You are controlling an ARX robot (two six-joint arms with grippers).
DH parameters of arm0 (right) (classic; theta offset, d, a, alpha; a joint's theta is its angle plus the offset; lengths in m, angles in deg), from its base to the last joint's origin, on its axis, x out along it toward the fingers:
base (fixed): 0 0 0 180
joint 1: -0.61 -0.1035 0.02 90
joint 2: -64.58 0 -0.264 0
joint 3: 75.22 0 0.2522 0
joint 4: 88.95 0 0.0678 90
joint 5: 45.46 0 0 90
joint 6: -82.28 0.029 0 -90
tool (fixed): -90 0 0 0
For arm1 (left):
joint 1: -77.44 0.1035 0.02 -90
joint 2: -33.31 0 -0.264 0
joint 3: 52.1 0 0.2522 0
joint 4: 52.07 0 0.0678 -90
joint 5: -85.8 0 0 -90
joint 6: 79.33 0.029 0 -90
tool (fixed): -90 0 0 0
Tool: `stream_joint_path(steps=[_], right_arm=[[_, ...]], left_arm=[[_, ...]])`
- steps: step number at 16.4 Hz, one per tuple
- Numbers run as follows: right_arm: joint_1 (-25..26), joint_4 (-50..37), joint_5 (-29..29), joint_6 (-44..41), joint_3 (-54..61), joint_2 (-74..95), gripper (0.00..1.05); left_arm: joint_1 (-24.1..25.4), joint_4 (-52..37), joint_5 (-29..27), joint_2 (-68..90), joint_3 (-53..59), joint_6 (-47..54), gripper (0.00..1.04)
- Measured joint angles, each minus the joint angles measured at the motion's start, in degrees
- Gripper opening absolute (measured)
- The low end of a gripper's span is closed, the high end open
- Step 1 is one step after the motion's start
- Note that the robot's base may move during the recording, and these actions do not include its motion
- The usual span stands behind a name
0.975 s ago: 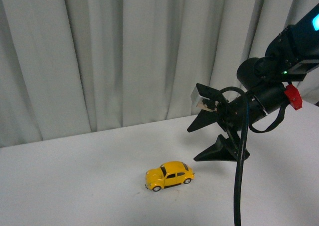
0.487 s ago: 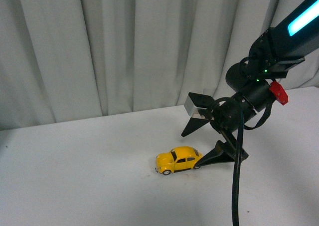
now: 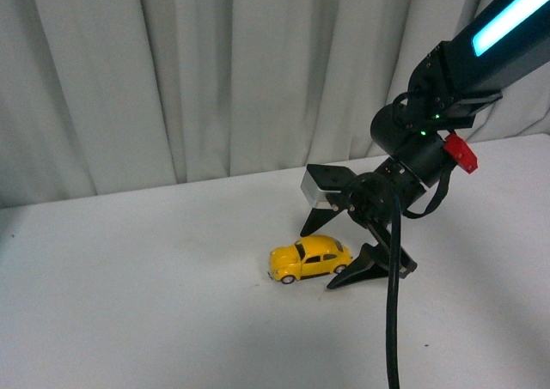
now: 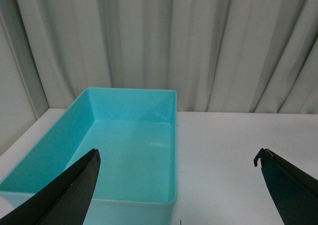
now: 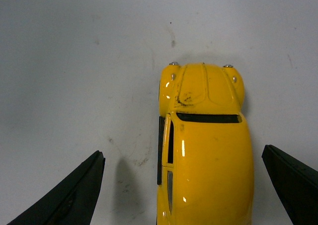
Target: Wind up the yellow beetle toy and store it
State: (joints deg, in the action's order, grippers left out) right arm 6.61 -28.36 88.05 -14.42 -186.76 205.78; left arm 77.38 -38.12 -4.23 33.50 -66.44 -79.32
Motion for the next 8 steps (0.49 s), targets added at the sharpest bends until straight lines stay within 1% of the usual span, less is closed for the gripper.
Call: stream_joint_path(steps=[6,7,8], right_arm=[[-0.8,-1.7,-0.2,0.9,-0.5,1.0,0.98],[-0.9,-1.9,-0.2,1.4,-0.5,1.2,0.97],[-1.2,-2.3,-0.2,1.8,-0.5,1.2,0.92]], left_arm=[[0.0,0.0,0.0,0.0,0.0,0.0,0.98],[0.0,0.0,0.0,0.0,0.0,0.0,0.98],[0.0,0.0,0.0,0.0,0.0,0.0,0.98]])
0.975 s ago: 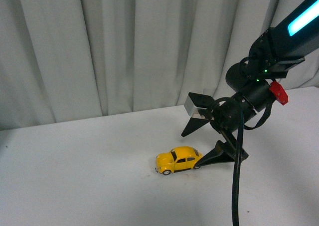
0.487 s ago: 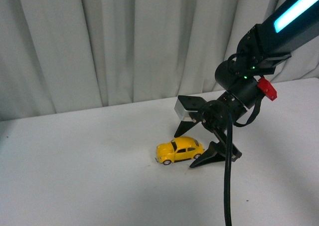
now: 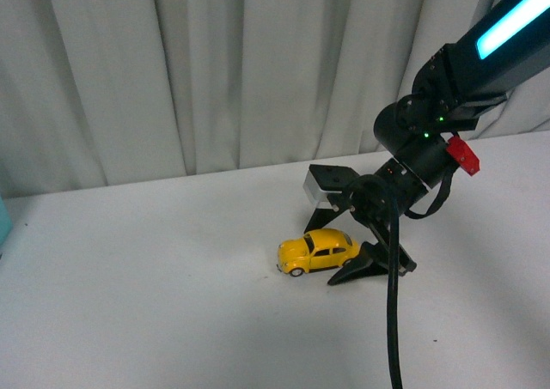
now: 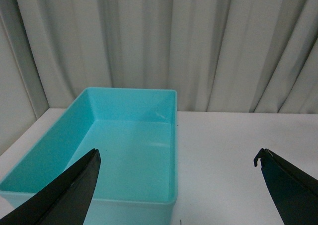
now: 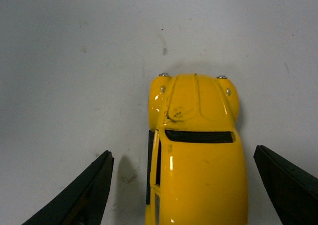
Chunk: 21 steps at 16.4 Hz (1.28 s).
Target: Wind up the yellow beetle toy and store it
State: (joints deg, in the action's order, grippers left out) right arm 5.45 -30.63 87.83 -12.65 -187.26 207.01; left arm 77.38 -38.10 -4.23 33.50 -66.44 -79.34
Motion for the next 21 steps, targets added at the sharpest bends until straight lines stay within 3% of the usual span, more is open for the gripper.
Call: stream_joint_path(steps=[7,15,21], right_arm=[[-0.4,-1.3,0.7,0.9,0.6,0.0,0.43],[1.0,-2.6,2.3,0.9,3.8,-0.7,0.42],[13.9,-0.9,0.9,-4.3,13.4,-5.0,0.42]], left_arm=[[0.0,0.0,0.0,0.0,0.0,0.0,0.98],[0.0,0.0,0.0,0.0,0.0,0.0,0.98],[0.0,0.0,0.0,0.0,0.0,0.0,0.98]])
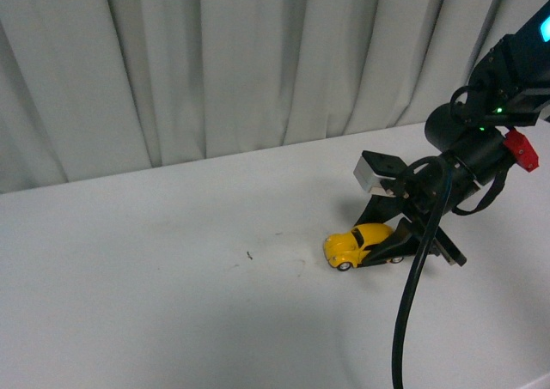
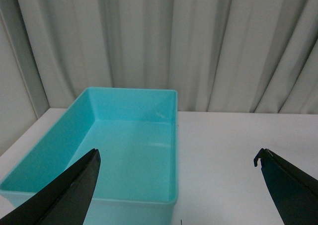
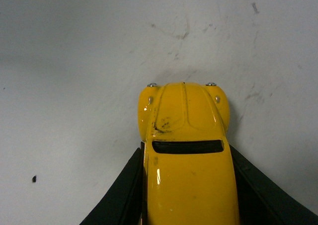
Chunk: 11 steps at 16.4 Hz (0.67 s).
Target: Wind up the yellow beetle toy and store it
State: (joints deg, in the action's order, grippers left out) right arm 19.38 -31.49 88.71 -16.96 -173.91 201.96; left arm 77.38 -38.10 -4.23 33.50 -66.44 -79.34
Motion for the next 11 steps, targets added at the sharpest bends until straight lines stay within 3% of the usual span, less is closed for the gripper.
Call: stream_joint_path(steps=[4,11], right_arm=[[6.5,-1.9,-1.3,-0.9,9.2,-4.3,0.42],[7.1,-2.8,-1.3,-0.9,10.2,-4.9,0.42]], left_arm=[[0.0,0.0,0.0,0.0,0.0,0.0,0.98],[0.0,0.0,0.0,0.0,0.0,0.0,0.98]])
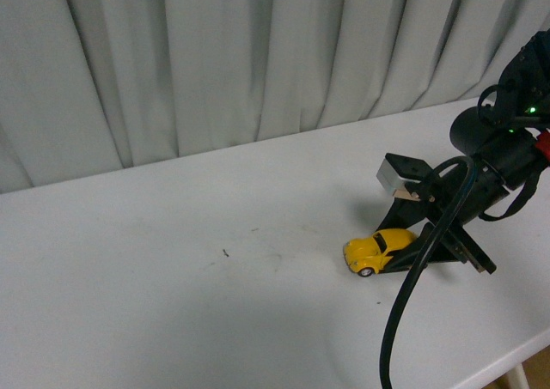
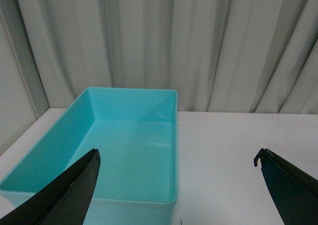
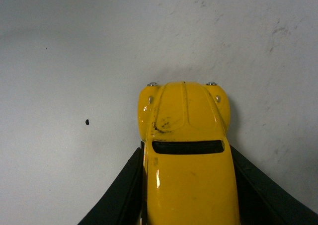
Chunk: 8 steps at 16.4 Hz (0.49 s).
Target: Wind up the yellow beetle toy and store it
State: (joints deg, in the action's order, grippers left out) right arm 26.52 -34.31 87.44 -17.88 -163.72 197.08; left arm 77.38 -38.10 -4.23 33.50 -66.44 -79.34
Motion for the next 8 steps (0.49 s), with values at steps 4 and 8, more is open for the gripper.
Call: stream_joint_path(steps=[4,8], right_arm=[[0.0,-1.4,-1.4,0.0,-0.3,-0.1,0.8],[0.0,-2.2,-1.6,0.1,-0.4,-0.2,0.97]], left_arm=[[0.0,0.0,0.0,0.0,0.0,0.0,0.98],[0.0,0.0,0.0,0.0,0.0,0.0,0.98]])
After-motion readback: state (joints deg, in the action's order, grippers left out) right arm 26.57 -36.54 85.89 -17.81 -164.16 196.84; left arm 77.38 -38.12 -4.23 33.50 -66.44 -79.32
